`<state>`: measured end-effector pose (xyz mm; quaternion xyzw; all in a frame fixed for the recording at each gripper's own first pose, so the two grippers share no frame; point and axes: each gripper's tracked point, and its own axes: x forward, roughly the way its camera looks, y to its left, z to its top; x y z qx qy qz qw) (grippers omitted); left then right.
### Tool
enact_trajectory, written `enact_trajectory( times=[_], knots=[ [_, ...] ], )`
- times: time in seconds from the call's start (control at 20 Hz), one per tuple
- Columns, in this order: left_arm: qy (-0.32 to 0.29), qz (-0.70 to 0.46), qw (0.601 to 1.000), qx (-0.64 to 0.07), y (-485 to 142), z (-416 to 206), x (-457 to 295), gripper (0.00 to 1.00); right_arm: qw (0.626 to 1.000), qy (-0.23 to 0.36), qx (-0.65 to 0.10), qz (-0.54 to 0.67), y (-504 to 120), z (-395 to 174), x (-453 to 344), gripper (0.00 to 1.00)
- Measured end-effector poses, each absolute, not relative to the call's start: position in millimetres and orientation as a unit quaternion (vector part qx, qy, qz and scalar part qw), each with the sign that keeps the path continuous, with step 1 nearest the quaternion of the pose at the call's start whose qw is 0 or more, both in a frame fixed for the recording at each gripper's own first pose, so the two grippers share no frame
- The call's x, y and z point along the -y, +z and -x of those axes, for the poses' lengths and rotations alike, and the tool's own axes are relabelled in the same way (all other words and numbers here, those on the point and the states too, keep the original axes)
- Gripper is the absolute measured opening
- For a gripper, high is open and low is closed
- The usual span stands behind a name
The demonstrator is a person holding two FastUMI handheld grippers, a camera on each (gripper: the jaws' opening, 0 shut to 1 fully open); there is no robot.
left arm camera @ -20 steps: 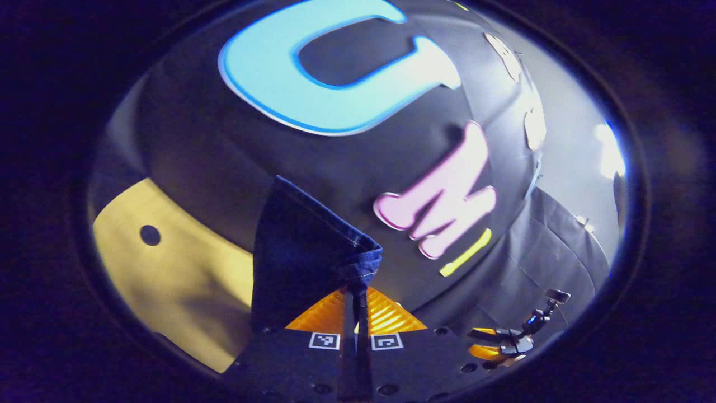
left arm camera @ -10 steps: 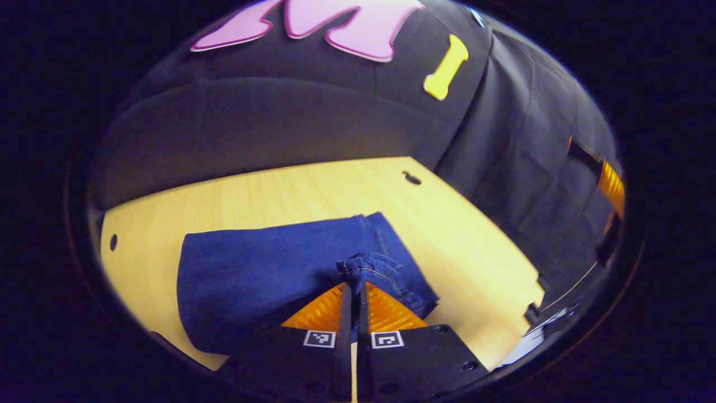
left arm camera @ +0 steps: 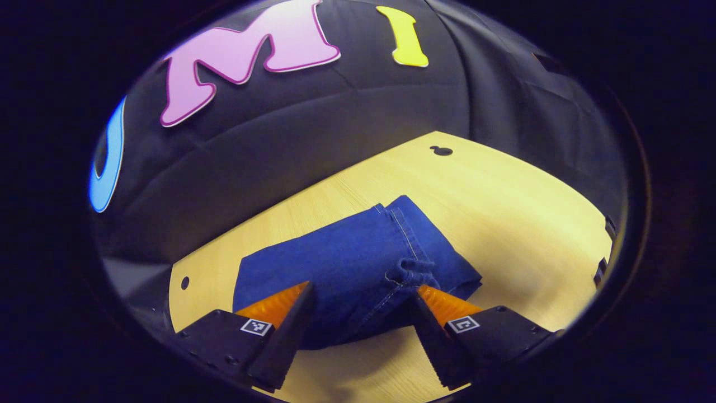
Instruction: Grasp the waist and the cuffs of the jeans and fold them to make the two legs overlap; first hold the waist and fold one-third of the jeans toward the cuffs, then hold the cuffs and fold the remaining one-third in the same direction to finish folding.
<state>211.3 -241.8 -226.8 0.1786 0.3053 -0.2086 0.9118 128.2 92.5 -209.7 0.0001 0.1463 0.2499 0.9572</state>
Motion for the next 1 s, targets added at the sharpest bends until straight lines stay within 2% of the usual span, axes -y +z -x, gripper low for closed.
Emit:
enact_trajectory(
  times=[0.3,0.75,1.0],
  knots=[
    [-0.153,-0.043,0.948,-0.274,-147.2,-145.2,194.0,0.98,0.958,0.260,-0.122,-0.019,-176.1,-94.2,-106.5,0.97],
    [-0.066,0.012,0.978,-0.197,2.3,21.3,98.3,0.98,0.959,0.268,-0.095,-0.015,-93.3,3.7,-117.2,0.97],
    [-0.036,0.017,0.983,-0.177,28.8,82.7,75.5,1.00,0.959,0.269,-0.078,-0.031,-59.4,46.1,-113.8,0.97]
  ],
)
